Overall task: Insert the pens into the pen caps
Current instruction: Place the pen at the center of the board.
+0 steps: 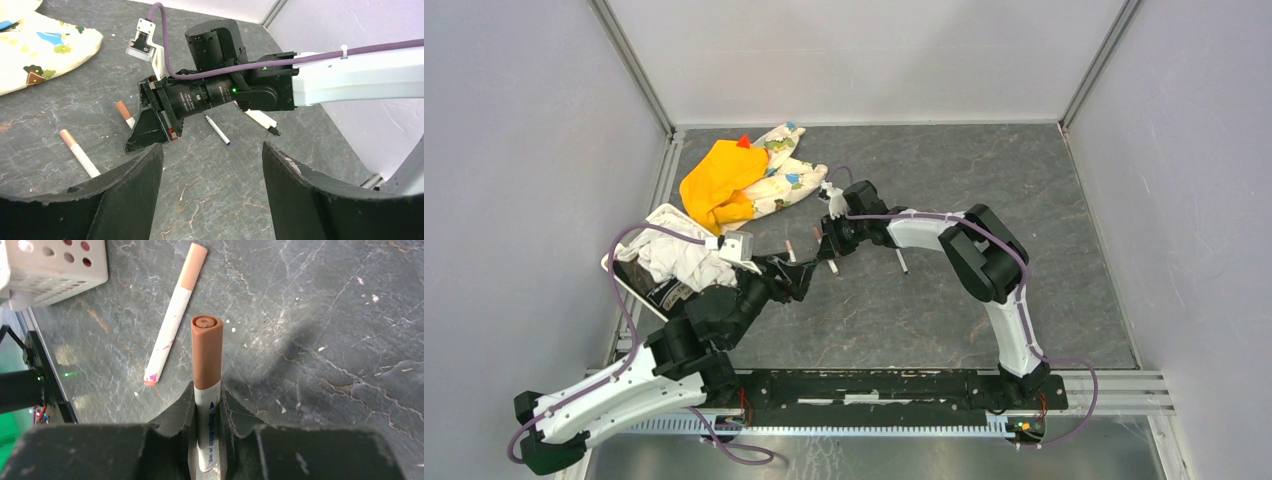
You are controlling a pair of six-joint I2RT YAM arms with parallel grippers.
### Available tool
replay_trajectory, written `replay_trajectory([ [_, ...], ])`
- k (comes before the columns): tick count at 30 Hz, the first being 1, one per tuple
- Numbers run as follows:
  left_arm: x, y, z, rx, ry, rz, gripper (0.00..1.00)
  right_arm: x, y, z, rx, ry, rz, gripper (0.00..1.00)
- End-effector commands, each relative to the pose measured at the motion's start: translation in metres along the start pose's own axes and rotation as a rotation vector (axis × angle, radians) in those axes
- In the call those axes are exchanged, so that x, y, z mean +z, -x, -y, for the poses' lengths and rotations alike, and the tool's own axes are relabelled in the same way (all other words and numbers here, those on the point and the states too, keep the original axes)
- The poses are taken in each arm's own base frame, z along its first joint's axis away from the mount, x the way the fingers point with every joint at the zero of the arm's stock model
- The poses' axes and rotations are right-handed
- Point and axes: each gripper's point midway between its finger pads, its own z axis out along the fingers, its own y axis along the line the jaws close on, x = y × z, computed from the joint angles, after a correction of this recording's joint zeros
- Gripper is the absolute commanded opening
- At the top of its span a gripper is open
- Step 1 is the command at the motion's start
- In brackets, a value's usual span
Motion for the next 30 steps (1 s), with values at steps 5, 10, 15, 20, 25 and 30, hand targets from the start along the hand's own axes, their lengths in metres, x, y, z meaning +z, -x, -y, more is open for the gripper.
replay_trajectory([
  [5, 0.004, 0.004, -0.004, 0.047, 0.027, 0.019, 0.77, 0.016, 0.016, -0.004, 0.079, 0.015, 0.029, 0.23],
  [10, 0.008, 0.001, 0.0, 0.055, 0.018, 0.004, 0.77, 0.022, 0.011, -0.008, 0.106, 0.055, 0.016, 0.35],
  [15, 0.008, 0.0, 0.004, 0.034, 0.001, 0.003, 0.77, 0.019, 0.015, -0.014, 0.11, 0.08, 0.025, 0.39],
  [20, 0.007, 0.0, 0.008, 0.008, -0.022, 0.002, 0.77, -0.002, 0.032, -0.025, 0.04, 0.121, 0.068, 0.4],
  [25, 0.01, -0.005, 0.017, -0.016, -0.066, 0.001, 0.78, -0.053, 0.057, -0.037, -0.201, 0.179, 0.144, 0.43],
  [30, 0.017, -0.016, 0.02, -0.05, -0.093, 0.017, 0.95, -0.121, 0.057, -0.032, -0.496, 0.171, 0.196, 0.48],
])
